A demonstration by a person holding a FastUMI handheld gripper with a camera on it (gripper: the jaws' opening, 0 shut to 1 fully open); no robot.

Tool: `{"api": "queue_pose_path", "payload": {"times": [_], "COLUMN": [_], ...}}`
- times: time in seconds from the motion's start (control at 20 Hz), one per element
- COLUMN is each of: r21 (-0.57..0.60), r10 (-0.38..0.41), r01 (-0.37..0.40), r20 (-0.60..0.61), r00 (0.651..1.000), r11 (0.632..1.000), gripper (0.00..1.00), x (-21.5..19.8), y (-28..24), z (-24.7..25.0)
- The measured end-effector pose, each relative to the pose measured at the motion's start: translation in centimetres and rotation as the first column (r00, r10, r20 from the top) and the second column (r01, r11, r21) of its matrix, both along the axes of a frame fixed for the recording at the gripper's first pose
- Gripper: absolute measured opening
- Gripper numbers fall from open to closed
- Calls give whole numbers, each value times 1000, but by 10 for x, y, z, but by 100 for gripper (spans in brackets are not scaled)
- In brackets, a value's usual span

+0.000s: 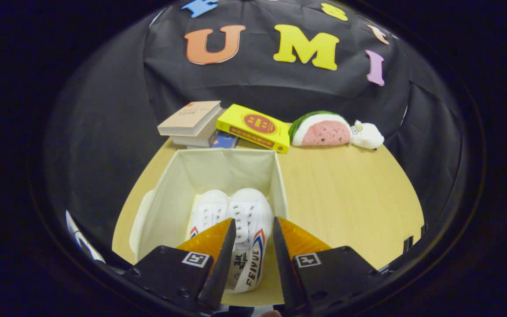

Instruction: Open the storage box then place both shoes into the box .Put the left shoe in first, then the right shoe, with the right side of both shoes facing outward in a uniform manner.

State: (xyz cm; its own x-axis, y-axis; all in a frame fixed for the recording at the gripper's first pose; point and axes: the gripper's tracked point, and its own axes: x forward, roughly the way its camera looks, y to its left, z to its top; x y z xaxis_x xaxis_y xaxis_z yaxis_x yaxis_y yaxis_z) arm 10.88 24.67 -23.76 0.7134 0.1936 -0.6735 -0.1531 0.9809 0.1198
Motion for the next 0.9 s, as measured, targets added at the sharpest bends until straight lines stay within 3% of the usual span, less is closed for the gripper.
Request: {"api": "queue_pose_path", "payload": {"times": [0.2, 0.4, 0.45, 0.5, 0.9], "r21": [14, 32, 33, 32, 90], "r10": [-18, -58, -70, -76, -193], "r01": [16, 50, 62, 69, 171], "r20": [160, 336, 373, 402, 502], "r00": [987, 940, 925, 913, 843], "r11": [1000, 998, 998, 997, 981], "gripper": [83, 85, 87, 98, 100], "x": [-12, -33, -40, -47, -79], "y": [-23, -55, -63, -71, -131], "z": [55, 113, 124, 134, 169]}}
